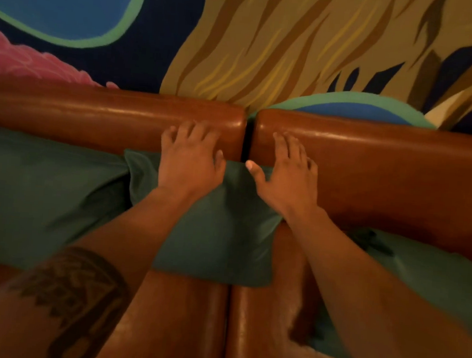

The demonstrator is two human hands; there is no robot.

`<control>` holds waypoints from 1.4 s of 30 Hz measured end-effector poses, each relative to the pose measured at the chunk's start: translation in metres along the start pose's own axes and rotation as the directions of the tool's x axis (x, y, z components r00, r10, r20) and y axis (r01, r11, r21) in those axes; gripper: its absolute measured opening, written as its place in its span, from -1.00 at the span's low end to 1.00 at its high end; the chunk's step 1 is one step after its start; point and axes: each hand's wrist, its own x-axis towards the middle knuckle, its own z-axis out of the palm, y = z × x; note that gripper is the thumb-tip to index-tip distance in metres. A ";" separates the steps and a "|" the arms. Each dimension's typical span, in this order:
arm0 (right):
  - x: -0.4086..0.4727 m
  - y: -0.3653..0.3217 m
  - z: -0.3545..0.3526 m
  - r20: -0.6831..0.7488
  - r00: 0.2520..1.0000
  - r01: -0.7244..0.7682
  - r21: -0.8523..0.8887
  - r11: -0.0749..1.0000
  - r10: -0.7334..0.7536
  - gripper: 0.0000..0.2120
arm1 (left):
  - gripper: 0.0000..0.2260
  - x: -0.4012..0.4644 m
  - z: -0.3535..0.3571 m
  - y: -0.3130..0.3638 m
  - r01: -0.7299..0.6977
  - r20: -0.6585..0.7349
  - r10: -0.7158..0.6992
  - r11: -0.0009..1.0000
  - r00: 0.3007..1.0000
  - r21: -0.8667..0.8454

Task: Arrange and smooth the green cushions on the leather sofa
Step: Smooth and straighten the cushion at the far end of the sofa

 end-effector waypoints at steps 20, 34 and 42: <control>-0.136 0.197 -0.171 0.123 0.989 -0.057 -0.196 0.979 0.082 -0.22 | -0.36 -0.047 -0.077 0.246 -0.155 0.327 0.142 0.988 0.934 0.015; -0.199 0.324 -0.188 0.234 0.957 -0.133 -0.168 0.977 0.170 -0.22 | -0.35 -0.095 -0.037 0.410 -0.203 0.454 0.193 0.979 0.870 -0.028; -0.191 0.365 -0.130 0.303 0.920 -0.214 -0.138 0.967 0.247 -0.25 | -0.35 -0.105 0.038 0.434 -0.235 0.539 0.232 0.970 0.810 -0.064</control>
